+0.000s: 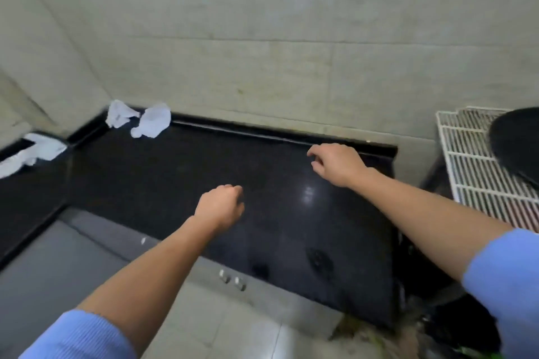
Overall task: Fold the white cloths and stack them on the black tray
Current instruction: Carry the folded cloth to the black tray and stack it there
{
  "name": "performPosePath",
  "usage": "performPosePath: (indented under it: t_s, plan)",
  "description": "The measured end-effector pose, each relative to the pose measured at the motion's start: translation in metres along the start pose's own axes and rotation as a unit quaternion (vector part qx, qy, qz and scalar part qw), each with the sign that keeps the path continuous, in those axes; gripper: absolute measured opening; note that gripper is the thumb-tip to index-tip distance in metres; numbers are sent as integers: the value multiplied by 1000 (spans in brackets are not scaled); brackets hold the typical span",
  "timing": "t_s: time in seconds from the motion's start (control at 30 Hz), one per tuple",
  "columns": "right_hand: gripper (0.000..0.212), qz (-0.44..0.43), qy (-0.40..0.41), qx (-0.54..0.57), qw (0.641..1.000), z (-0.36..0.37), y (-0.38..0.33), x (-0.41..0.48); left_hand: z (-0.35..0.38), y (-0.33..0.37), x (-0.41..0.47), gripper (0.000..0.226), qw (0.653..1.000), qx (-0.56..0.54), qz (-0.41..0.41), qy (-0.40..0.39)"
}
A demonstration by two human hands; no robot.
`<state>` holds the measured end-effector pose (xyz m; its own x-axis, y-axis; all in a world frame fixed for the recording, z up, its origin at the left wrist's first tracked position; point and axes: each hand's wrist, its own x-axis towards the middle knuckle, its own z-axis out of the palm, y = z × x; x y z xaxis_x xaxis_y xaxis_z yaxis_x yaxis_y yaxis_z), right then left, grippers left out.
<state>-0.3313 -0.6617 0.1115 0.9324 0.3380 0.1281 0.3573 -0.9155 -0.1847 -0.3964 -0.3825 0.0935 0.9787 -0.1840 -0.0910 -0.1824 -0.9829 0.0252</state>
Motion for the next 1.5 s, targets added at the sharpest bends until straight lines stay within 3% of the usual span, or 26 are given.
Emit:
performPosePath:
  t_s: [0.2, 0.4, 1.0, 1.23, 1.5]
  plan:
    - [31, -101, -60, 10, 993, 56, -149, 48, 7, -138, -83, 19, 991, -16, -130, 10]
    - [30, -168, -100, -6, 981, 100, -244, 104, 21, -229, -120, 26, 977, -48, -205, 23]
    - [36, -208, -182, -6, 961, 220, -477, 362, 7, -543, -72, 32, 951, -79, -298, -1]
    - [38, -155, -194, -15, 969, 258, -522, 436, 19, -646, -20, 18, 963, -92, -254, -22]
    - [43, 24, -199, -10, 980, 287, -531, 504, 18, -762, 79, 18, 982, -109, -152, -18]
